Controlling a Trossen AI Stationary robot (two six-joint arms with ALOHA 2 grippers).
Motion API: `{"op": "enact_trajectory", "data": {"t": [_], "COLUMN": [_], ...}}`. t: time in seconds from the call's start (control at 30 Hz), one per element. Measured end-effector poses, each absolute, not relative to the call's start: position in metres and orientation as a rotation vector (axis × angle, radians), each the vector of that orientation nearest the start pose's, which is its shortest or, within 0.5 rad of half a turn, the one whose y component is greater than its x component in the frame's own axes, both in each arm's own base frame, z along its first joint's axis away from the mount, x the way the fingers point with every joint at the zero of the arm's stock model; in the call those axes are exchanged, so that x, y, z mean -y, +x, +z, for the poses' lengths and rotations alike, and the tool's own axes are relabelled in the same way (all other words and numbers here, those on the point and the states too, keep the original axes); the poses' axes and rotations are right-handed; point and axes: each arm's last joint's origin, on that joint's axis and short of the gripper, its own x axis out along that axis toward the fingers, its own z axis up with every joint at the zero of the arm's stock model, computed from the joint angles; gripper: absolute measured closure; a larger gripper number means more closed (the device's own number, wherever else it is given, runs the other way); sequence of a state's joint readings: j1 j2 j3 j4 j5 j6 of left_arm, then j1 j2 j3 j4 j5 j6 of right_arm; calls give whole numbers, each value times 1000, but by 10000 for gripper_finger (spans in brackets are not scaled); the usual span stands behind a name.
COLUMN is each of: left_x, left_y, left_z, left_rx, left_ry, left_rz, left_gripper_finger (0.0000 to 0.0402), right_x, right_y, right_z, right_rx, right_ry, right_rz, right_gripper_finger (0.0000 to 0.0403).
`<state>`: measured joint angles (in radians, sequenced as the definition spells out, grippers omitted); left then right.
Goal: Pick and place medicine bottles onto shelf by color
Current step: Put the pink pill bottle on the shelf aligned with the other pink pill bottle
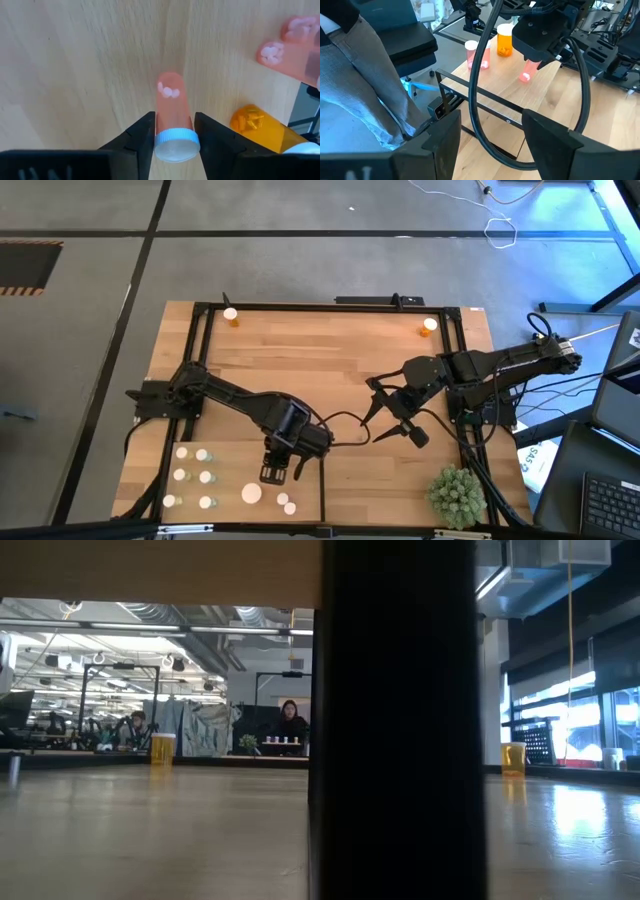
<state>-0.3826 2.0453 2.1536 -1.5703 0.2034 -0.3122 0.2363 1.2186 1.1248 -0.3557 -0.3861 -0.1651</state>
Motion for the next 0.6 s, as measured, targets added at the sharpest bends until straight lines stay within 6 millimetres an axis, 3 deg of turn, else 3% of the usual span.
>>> {"op": "enact_trajectory", "data": {"t": [0.37,0.6], "left_x": [147,151], "left_y": [360,363], "left_z": [329,330], "left_rx": [-1535,-1515], "left_ry": [-166,-231], "left_rz": [-236,-321], "left_gripper_finger": [270,270], "right_x": [-72,-72], "right_y": [254,254], "right_z": [347,347], "right_rx": [-404,-404], "right_ry": [-124,-123], "right_rz": [648,648], "right_gripper_finger": [189,189]}}
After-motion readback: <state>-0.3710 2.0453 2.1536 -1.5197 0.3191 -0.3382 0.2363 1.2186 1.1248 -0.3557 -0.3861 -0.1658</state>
